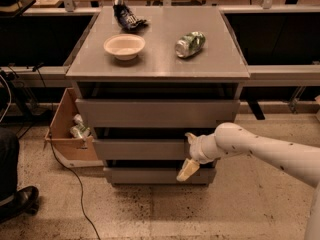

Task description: Open middle drawer

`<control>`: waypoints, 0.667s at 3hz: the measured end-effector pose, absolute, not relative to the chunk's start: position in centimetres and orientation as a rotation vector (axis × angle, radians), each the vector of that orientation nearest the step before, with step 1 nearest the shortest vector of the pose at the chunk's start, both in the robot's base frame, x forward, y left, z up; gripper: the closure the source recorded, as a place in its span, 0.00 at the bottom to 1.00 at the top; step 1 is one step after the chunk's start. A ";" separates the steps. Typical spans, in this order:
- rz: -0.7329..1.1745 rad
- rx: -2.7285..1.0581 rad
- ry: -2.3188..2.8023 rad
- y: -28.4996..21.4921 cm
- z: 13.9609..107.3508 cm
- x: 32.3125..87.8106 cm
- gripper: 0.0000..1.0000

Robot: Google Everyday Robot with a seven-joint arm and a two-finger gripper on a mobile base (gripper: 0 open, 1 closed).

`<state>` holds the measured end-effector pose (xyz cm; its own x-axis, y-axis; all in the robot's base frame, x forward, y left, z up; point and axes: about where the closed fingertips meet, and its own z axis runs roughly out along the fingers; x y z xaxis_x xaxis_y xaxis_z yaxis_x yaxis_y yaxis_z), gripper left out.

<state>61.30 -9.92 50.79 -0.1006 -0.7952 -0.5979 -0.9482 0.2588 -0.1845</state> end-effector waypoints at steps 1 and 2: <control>0.232 -1.522 1.988 -11.4 48.6 65.7 0.00; 0.199 -1.481 2.039 -12.9 46.6 68.0 0.00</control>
Offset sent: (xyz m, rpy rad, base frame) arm 0.0951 -0.0504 -0.0619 -0.0907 -0.0135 -0.1964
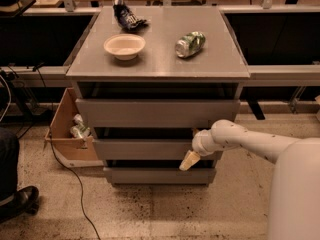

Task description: Open middle drawer

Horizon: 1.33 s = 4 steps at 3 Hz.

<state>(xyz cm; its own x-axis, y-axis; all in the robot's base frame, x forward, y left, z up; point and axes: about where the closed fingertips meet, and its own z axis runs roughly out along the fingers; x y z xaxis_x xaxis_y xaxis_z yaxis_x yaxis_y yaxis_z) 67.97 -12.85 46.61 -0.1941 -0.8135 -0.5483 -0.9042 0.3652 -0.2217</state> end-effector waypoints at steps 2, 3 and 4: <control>0.204 -1.413 2.130 -14.8 42.4 69.6 0.16; 0.211 -1.430 2.129 -14.9 42.4 69.0 0.39; 0.227 -1.454 2.120 -15.0 43.3 67.4 0.55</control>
Offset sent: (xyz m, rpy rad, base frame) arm 0.0219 -0.0302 -0.0593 -0.0096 0.0712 -0.1023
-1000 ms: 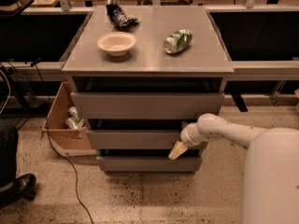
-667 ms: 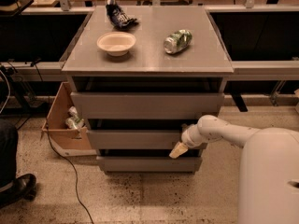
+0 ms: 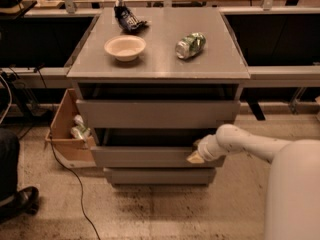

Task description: Open middle drawer

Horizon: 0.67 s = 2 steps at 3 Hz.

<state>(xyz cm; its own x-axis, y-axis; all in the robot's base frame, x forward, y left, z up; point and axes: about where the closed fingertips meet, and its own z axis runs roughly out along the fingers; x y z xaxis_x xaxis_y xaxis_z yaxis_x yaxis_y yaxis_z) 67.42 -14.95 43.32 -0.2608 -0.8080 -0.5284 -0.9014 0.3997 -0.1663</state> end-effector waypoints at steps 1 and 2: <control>0.230 -1.458 2.118 -14.9 43.8 67.3 0.36; 0.275 -1.489 2.115 -15.0 44.8 63.6 0.13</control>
Offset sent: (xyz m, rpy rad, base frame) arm -0.1528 -0.0060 0.0533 0.0462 0.1110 0.1232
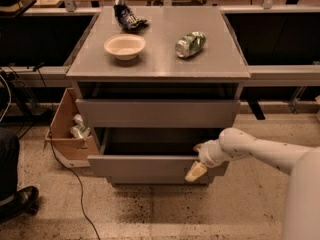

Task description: Open middle drawer

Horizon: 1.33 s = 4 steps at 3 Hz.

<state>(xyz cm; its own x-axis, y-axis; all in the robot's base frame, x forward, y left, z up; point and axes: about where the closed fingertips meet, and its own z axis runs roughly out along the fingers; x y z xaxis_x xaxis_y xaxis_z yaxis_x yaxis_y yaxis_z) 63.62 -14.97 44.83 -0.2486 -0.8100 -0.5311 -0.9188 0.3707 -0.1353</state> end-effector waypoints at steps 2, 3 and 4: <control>0.435 -1.604 2.120 -14.5 46.7 53.6 0.38; 0.447 -1.648 2.104 -14.3 47.8 52.1 0.68; 0.393 -1.662 2.078 -14.5 49.5 53.1 0.57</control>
Offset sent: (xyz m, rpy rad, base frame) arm -0.1473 0.0042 0.0276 0.0327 0.1866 0.1521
